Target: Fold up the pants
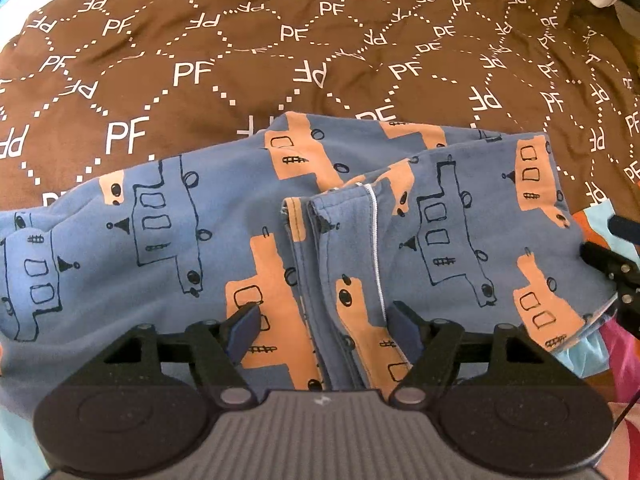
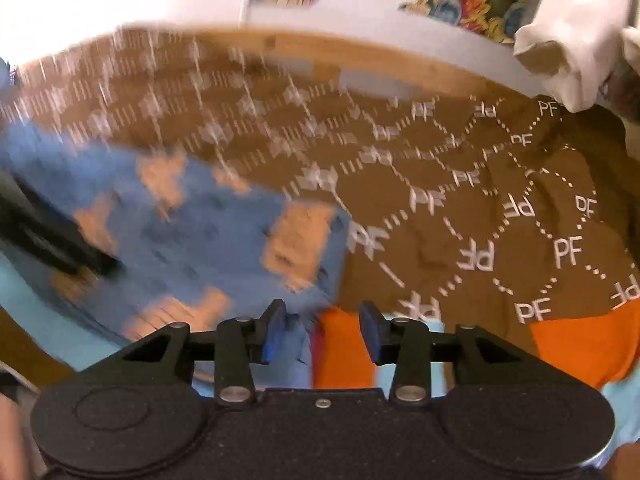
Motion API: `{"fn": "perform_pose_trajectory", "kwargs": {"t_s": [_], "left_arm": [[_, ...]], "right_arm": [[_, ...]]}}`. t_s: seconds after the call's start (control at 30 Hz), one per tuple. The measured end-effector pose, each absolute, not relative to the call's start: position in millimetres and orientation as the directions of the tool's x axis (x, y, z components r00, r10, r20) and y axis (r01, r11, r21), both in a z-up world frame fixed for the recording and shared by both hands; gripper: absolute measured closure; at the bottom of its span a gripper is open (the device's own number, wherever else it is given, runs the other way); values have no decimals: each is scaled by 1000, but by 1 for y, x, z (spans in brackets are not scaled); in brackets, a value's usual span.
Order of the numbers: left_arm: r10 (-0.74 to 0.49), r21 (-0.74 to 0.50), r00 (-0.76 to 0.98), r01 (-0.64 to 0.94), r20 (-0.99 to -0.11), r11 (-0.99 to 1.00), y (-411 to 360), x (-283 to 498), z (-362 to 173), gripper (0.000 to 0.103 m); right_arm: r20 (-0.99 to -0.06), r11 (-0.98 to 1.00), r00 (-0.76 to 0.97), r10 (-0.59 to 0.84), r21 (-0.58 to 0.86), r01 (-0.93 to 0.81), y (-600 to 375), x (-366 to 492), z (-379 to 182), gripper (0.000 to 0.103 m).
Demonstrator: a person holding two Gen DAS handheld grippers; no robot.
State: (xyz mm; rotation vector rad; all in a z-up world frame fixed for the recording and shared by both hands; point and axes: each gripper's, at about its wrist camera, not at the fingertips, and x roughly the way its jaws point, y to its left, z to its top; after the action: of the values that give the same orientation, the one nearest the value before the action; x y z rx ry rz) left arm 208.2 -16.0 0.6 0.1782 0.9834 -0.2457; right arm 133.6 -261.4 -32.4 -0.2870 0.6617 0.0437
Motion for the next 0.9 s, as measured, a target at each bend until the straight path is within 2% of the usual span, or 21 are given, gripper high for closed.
{"fn": "perform_pose_trajectory", "kwargs": {"t_s": [0.1, 0.2, 0.3, 0.37, 0.47, 0.53, 0.67, 0.8, 0.9], "left_arm": [[-134, 36, 531, 297, -837, 954, -13, 208, 0, 24], [-145, 25, 522, 305, -841, 952, -12, 210, 1, 24], [-149, 20, 520, 305, -841, 952, -11, 210, 1, 24], [-144, 25, 525, 302, -839, 953, -12, 209, 0, 24], [-141, 30, 533, 301, -834, 953, -13, 207, -1, 22], [-145, 30, 533, 306, -833, 952, -12, 208, -1, 22], [-158, 3, 534, 288, -831, 958, -6, 205, 7, 21], [-144, 15, 582, 260, -801, 966, 3, 189, 20, 19], [-125, 9, 636, 203, -761, 979, 20, 166, 28, 14]], "right_arm": [[-622, 963, 772, -133, -264, -47, -285, 132, -36, 55], [-560, 973, 823, -93, -227, -44, -290, 136, -16, 52], [-525, 974, 851, 0, -194, -119, -278, 155, -7, 37], [-535, 968, 843, 52, -180, -174, -268, 177, -14, 37], [-550, 947, 835, 1, -266, -177, -266, 208, -33, 37], [-556, 958, 831, -7, -242, -154, -277, 215, -33, 32], [-522, 966, 853, 10, -214, -142, -283, 198, -17, 31], [-504, 952, 861, 66, -227, -206, -264, 173, -14, 15], [-558, 921, 828, 57, -291, -260, -247, 168, -40, 13]]}}
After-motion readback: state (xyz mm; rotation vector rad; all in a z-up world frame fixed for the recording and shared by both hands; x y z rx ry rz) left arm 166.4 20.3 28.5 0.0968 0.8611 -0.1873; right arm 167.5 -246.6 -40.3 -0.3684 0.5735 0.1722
